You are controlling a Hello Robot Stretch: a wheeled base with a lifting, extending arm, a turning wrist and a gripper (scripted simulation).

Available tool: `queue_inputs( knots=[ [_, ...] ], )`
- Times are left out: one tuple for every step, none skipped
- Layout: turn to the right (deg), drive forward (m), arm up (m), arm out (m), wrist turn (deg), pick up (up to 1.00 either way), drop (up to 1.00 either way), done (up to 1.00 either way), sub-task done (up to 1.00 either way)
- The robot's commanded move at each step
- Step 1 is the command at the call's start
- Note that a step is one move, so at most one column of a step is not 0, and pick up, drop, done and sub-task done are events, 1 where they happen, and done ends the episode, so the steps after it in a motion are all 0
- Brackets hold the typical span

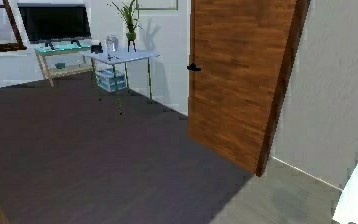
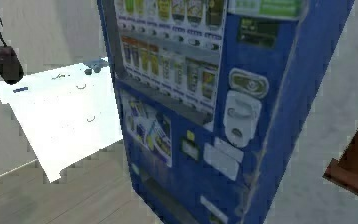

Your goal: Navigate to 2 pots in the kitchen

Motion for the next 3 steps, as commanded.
queue_inputs(
  knots=[
    [0.0,0.30,0.00,0.00,0.0,0.00,0.00,0.00,0.00],
    [-30.0,0.00,0.00,0.00,0.0,0.00,0.00,0.00,0.00],
    [0.0,1.00,0.00,0.00,0.0,0.00,0.00,0.00,0.00]
  ],
)
